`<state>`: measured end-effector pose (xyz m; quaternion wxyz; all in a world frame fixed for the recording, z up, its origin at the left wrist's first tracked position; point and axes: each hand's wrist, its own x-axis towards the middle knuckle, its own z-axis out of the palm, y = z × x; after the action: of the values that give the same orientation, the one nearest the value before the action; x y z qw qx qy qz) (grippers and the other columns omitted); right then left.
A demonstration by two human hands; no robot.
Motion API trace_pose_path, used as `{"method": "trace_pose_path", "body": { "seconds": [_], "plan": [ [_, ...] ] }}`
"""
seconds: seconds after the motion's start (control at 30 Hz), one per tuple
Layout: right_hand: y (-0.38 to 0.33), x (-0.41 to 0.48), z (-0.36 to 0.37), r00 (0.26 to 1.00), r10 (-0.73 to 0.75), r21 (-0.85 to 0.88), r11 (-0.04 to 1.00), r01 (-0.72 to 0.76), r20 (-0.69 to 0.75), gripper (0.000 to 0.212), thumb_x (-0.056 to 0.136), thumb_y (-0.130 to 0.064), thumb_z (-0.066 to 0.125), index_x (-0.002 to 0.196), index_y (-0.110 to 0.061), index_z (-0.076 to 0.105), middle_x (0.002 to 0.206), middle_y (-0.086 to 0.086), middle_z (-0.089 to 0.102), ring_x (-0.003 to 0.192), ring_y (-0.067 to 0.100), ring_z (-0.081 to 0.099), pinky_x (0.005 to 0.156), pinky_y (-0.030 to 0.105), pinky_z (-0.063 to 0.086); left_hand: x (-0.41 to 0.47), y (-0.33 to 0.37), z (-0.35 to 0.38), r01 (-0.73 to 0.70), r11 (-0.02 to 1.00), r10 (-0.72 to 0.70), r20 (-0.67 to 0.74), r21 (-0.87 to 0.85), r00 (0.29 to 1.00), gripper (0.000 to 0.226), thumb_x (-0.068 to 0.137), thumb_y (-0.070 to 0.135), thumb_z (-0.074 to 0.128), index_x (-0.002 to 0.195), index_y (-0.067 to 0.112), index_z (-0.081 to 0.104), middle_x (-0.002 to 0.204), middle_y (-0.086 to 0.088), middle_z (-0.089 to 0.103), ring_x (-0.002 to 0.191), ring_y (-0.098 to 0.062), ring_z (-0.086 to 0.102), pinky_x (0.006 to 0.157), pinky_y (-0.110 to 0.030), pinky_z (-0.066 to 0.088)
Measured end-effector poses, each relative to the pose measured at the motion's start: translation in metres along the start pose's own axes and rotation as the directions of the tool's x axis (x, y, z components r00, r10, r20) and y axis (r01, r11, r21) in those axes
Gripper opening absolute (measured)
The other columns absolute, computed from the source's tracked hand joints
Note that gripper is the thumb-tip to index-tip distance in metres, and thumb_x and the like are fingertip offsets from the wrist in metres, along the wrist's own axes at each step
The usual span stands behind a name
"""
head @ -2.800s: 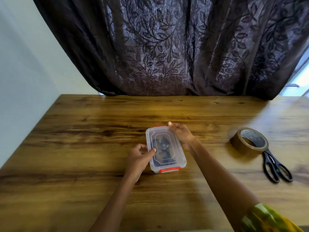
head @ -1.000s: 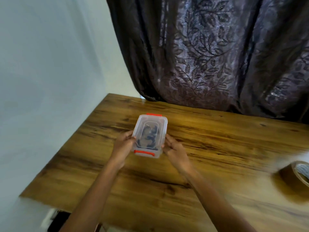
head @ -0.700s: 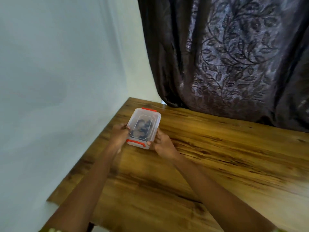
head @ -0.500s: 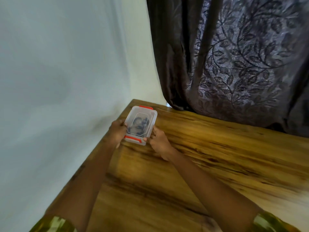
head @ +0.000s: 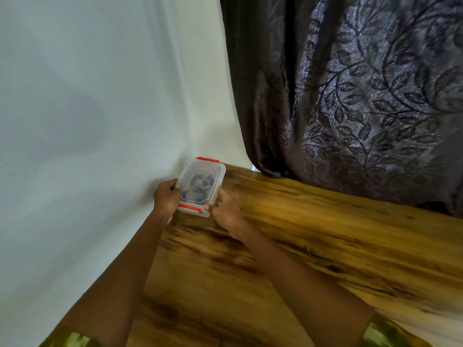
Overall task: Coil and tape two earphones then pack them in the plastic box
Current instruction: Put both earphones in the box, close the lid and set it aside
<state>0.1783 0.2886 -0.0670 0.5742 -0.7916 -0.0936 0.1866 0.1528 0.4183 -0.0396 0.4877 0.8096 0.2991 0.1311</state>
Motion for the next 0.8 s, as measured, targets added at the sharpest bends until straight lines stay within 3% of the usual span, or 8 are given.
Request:
{"method": "trace_pose_path", "body": {
  "seconds": [0.37, 0.53, 0.73, 0.8],
  "plan": [
    [0.003, 0.025, 0.012, 0.999, 0.030, 0.010, 1.000, -0.029, -0.019, 0.061, 0.083, -0.016, 0.067, 0.137, -0.018, 0.038, 0.135, 0.003, 0.051, 0.122, 0.021, 0.051, 0.097, 0.038, 0.049, 0.028, -0.007, 0.011, -0.028, 0.999, 0.029, -0.069, 0.026, 0.997, 0.031, 0.098, 0.009, 0.036, 0.113, -0.001, 0.061, 0.112, -0.019, 0.063, 0.087, -0.021, 0.054, 0.080, -0.030, 0.044],
    [0.007, 0.027, 0.016, 0.997, 0.031, -0.070, 0.997, -0.036, -0.066, 0.065, 0.085, -0.018, 0.065, 0.141, -0.017, 0.032, 0.139, 0.003, 0.047, 0.124, 0.023, 0.048, 0.098, 0.037, 0.048, 0.030, -0.011, 0.017, -0.058, 0.996, 0.065, -0.116, 0.068, 0.991, 0.031, 0.097, 0.008, 0.037, 0.113, -0.006, 0.060, 0.113, -0.022, 0.063, 0.101, -0.034, 0.059, 0.084, -0.031, 0.044],
    [-0.002, 0.015, 0.012, 0.998, 0.034, -0.094, 0.995, -0.039, -0.061, 0.066, 0.086, -0.024, 0.065, 0.142, -0.018, 0.031, 0.139, 0.005, 0.048, 0.124, 0.024, 0.049, 0.099, 0.038, 0.047, 0.026, -0.005, 0.014, -0.059, 0.955, 0.105, -0.147, 0.290, 0.984, 0.022, 0.093, 0.005, 0.043, 0.096, -0.007, 0.062, 0.101, -0.027, 0.065, 0.095, -0.040, 0.059, 0.083, -0.038, 0.044],
    [-0.009, 0.006, 0.004, 0.998, 0.005, -0.080, 0.997, -0.010, -0.069, 0.071, 0.083, -0.027, 0.068, 0.142, -0.018, 0.029, 0.139, 0.005, 0.047, 0.124, 0.024, 0.048, 0.098, 0.036, 0.046, 0.018, 0.002, 0.013, -0.051, 0.946, 0.121, -0.201, 0.321, 0.972, 0.025, 0.095, 0.010, 0.043, 0.100, -0.007, 0.061, 0.104, -0.027, 0.064, 0.097, -0.040, 0.059, 0.085, -0.040, 0.044]
  ]
}}
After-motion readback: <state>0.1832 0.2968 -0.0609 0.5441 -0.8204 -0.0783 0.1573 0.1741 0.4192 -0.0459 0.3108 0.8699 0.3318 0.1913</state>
